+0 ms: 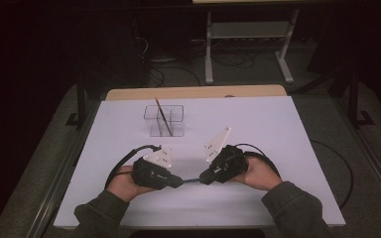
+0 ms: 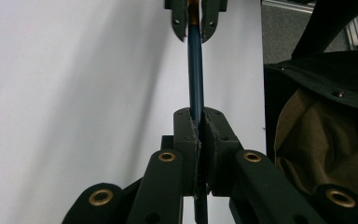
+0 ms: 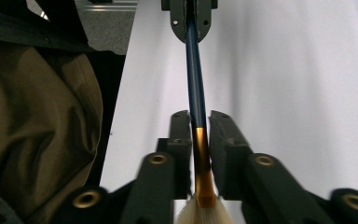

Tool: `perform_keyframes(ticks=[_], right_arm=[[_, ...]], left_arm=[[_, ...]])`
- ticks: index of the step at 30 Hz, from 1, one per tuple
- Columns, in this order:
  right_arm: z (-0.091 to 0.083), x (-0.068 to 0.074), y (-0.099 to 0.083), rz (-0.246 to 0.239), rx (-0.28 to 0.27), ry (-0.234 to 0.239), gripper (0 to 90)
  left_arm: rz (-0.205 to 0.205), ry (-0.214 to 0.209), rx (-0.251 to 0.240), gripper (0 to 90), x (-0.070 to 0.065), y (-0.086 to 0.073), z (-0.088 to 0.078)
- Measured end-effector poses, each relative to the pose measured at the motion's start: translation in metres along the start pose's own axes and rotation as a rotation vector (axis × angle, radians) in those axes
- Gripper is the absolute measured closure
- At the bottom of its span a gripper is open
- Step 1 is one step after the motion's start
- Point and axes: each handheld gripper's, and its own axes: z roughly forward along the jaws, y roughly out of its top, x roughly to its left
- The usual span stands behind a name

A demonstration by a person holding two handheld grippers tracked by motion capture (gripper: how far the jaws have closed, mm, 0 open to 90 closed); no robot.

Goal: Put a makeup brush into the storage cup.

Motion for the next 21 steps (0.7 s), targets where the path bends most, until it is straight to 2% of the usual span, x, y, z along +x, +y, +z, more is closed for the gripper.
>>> perform_keyframes(ticks=[6,12,17,18,21], right_arm=[[0.001,0.001,0.004,-0.008,0.03,0.017,82.6],[-0.001,0.001,0.012,-0.021,0.076,0.029,82.7],[0.001,0.003,0.019,-0.041,0.12,0.029,82.8],[0.001,0.002,0.021,-0.057,0.116,0.029,82.8],[0.0,0.004,0.024,-0.063,0.117,0.029,82.7]], left_arm=[[-0.003,-0.009,0.012,83.0,0.001,0.0,0.003],[-0.01,-0.008,0.017,72.0,-0.001,0.003,0.005],[0.002,-0.004,0.025,72.4,-0.003,0.008,0.004],[-0.003,-0.007,0.028,73.7,-0.004,0.008,0.005],[0.002,-0.014,0.038,78.0,-0.003,0.008,0.006]])
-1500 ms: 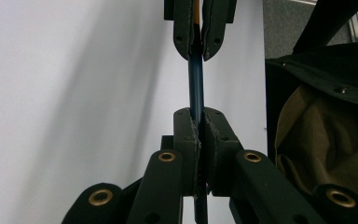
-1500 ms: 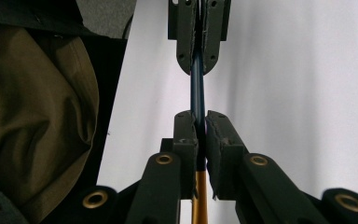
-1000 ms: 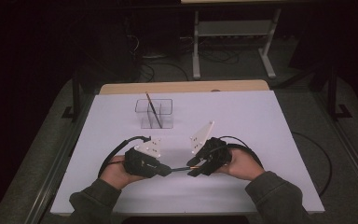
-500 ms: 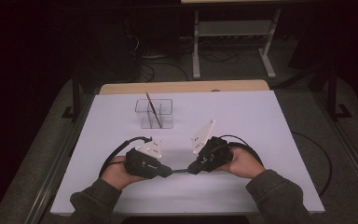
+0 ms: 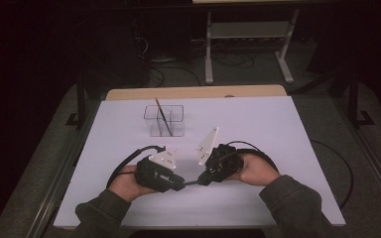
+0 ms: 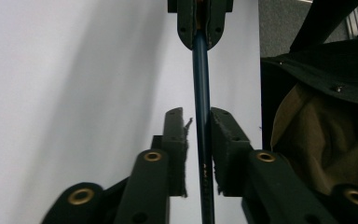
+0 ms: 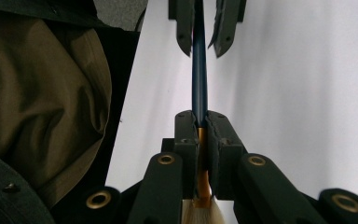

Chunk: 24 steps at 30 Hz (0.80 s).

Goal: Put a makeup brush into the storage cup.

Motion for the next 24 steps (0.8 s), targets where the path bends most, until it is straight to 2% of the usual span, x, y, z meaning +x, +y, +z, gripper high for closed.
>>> perform_keyframes(ticks=[2,6,10,12,13,15,19,24], right_arm=[[0.0,0.0,0.001,0.001,0.003,-0.008,82.7],[-0.001,0.0,-0.001,0.01,-0.018,-0.012,81.6],[-0.006,-0.001,-0.007,0.051,-0.087,-0.035,63.5],[-0.009,-0.003,-0.012,0.068,-0.12,-0.024,62.4],[-0.01,-0.003,-0.014,0.081,-0.127,-0.024,61.5],[-0.011,-0.002,-0.017,0.086,-0.133,-0.03,62.0],[-0.01,-0.002,-0.018,0.082,-0.138,-0.04,65.9],[-0.009,-0.003,-0.017,0.06,-0.139,-0.022,79.9]], left_arm=[[0.002,-0.002,0.0,82.6,0.0,0.0,0.0],[0.011,0.011,0.001,83.7,0.0,0.0,0.0],[0.007,0.02,-0.014,83.9,0.001,-0.004,-0.002],[0.012,0.024,-0.023,83.9,0.003,-0.006,-0.004],[0.0,0.023,-0.027,83.9,0.003,-0.007,-0.005],[-0.01,0.021,-0.049,84.0,0.003,-0.008,-0.006],[-0.006,0.025,-0.05,84.1,0.003,-0.008,-0.006],[-0.004,0.018,-0.062,84.2,0.003,-0.007,-0.006]])
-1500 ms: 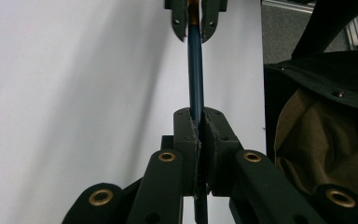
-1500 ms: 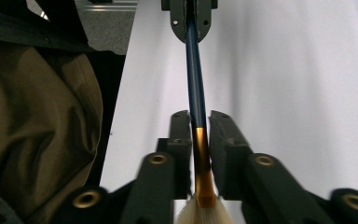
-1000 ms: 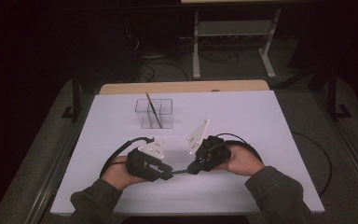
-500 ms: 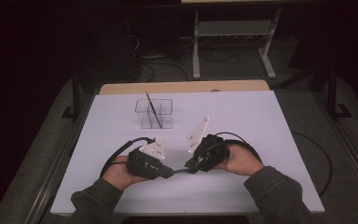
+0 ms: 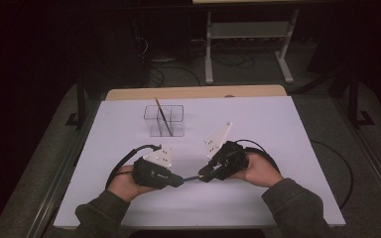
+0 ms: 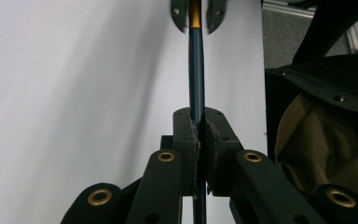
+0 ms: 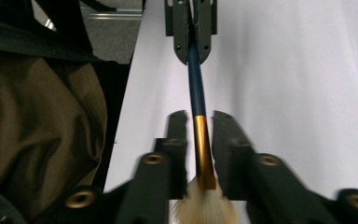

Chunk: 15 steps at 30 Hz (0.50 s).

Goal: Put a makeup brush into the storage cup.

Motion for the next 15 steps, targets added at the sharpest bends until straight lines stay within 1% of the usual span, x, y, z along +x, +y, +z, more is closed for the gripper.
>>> perform_keyframes(ticks=[3,4,6,7,9,10,11,12,13,15], right_arm=[[0.001,-0.001,0.0,-0.006,0.007,0.012,81.7],[0.001,-0.001,0.001,-0.014,0.013,0.012,82.0],[0.002,0.0,0.002,-0.01,0.035,0.021,82.3],[0.003,0.0,0.003,-0.02,0.034,0.018,82.4],[0.003,0.001,0.005,-0.016,0.052,0.024,82.4],[0.003,0.001,0.006,-0.018,0.058,0.025,82.5],[0.003,0.001,0.008,-0.027,0.067,0.023,82.5],[0.004,0.001,0.009,-0.037,0.075,0.025,82.5],[0.004,0.002,0.011,-0.038,0.091,0.023,82.5],[0.004,0.002,0.014,-0.044,0.105,0.024,82.5]], left_arm=[[0.007,0.0,0.01,84.2,-0.001,0.0,0.001],[0.008,-0.001,0.013,84.1,-0.001,0.0,0.002],[0.016,-0.008,0.033,83.4,-0.001,0.001,0.003],[0.021,-0.006,0.039,83.0,-0.001,0.001,0.004],[-0.001,-0.006,0.031,74.9,-0.002,0.002,0.006],[0.004,-0.004,0.041,71.8,-0.002,0.002,0.006],[0.0,-0.005,0.035,72.0,-0.002,0.003,0.007],[0.001,-0.008,0.038,71.9,-0.002,0.003,0.007],[0.0,-0.01,0.038,71.6,-0.003,0.004,0.008],[0.006,-0.013,0.047,71.8,-0.003,0.005,0.008]])
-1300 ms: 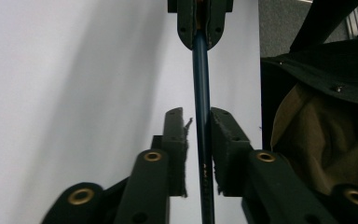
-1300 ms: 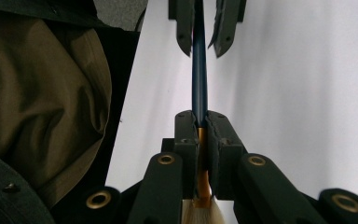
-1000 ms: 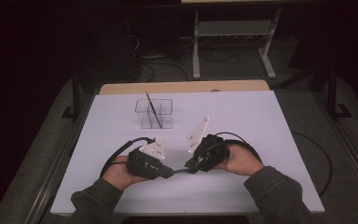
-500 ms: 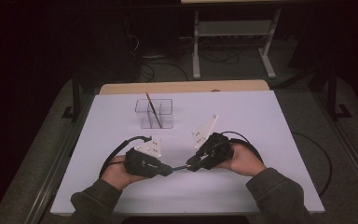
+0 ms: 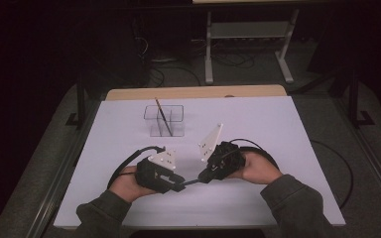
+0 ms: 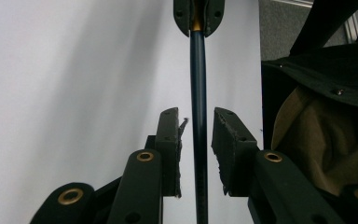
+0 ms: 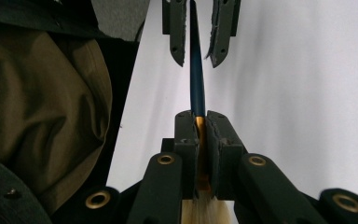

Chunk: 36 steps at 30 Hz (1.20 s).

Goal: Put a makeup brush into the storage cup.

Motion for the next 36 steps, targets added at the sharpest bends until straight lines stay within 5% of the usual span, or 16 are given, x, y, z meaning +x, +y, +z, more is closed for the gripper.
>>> perform_keyframes(ticks=[8,15,21,24,31,36], right_arm=[[0.0,0.001,0.009,-0.035,0.023,-0.017,82.1],[-0.008,-0.002,0.001,0.043,-0.076,-0.031,56.8],[-0.012,-0.003,-0.01,0.091,-0.125,-0.041,51.6],[-0.013,-0.004,-0.014,0.103,-0.147,-0.045,54.6],[-0.016,-0.005,-0.014,0.078,-0.178,-0.043,77.5],[-0.016,-0.006,-0.015,0.074,-0.165,-0.03,80.6]], left_arm=[[0.005,0.005,0.036,83.0,-0.002,0.001,0.005],[0.002,0.031,-0.003,83.8,0.0,-0.003,0.0],[-0.018,0.045,-0.048,83.8,0.003,-0.007,-0.005],[-0.026,0.044,-0.064,83.8,0.003,-0.007,-0.006],[-0.026,0.048,-0.068,83.8,0.003,-0.007,-0.005],[-0.016,0.037,-0.052,83.2,0.003,-0.006,-0.002]])
